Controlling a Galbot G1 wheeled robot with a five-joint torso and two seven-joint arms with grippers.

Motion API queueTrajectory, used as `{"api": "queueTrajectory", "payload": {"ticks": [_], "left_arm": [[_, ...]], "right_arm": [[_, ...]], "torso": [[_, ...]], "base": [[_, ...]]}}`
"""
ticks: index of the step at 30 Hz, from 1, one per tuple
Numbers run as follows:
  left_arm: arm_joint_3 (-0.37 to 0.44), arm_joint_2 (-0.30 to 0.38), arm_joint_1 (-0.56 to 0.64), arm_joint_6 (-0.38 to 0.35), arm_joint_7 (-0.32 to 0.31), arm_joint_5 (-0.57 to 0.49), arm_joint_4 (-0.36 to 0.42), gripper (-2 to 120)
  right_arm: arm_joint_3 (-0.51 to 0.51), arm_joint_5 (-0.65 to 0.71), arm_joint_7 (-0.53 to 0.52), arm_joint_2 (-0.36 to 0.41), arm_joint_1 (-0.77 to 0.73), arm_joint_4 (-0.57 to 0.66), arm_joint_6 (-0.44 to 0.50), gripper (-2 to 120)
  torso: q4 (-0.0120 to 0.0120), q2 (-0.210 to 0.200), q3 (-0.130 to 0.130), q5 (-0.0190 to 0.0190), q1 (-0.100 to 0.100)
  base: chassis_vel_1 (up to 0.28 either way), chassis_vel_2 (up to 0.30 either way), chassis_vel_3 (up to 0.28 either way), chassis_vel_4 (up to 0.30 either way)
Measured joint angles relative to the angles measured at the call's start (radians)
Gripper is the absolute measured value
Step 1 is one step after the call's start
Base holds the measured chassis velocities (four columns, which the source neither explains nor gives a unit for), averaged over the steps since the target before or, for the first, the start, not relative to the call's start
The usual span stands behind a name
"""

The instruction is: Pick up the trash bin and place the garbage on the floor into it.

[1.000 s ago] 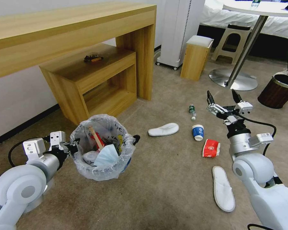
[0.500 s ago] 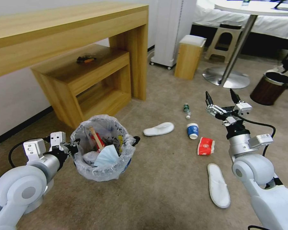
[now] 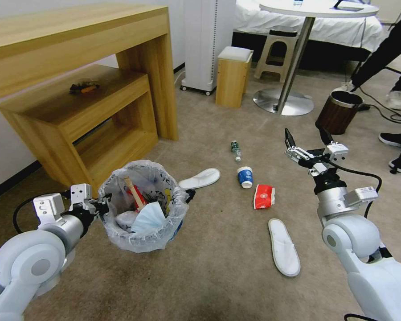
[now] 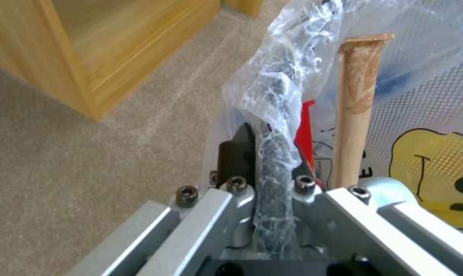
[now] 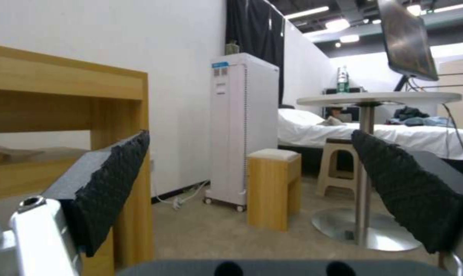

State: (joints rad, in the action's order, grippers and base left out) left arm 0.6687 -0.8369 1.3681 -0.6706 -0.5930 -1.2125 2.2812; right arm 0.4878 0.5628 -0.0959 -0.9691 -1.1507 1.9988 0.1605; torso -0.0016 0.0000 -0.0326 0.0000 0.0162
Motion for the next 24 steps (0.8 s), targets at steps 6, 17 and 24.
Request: {"api": "queueTrajectory", "payload": {"ticks": [6,17,24], "left_arm": [[0.0,-0.001,0.0,0.006,-0.001,-0.001,-0.002,0],[0.002,-0.006,0.007,0.015,-0.001,0.001,0.003,0],[0.002,-0.01,0.009,0.018,-0.001,0.007,0.003,0]], "right_arm": [[-0.002,-0.001,0.0,-0.001,-0.001,0.0,0.0,100],[-0.004,0.001,-0.001,-0.002,-0.002,0.006,0.0,100],[-0.003,0.001,-0.027,-0.005,-0.006,0.006,-0.007,100]], "torso": [[0.0005,0.0,0.0,0.0,0.0],[0.0002,0.0,0.0,0.0,0.0],[0.0002,0.0,0.0,0.0,0.0]], "base": [[0.0,0.0,0.0,0.0],[0.0,0.0,0.0,0.0],[0.0,0.0,0.0,0.0]]}}
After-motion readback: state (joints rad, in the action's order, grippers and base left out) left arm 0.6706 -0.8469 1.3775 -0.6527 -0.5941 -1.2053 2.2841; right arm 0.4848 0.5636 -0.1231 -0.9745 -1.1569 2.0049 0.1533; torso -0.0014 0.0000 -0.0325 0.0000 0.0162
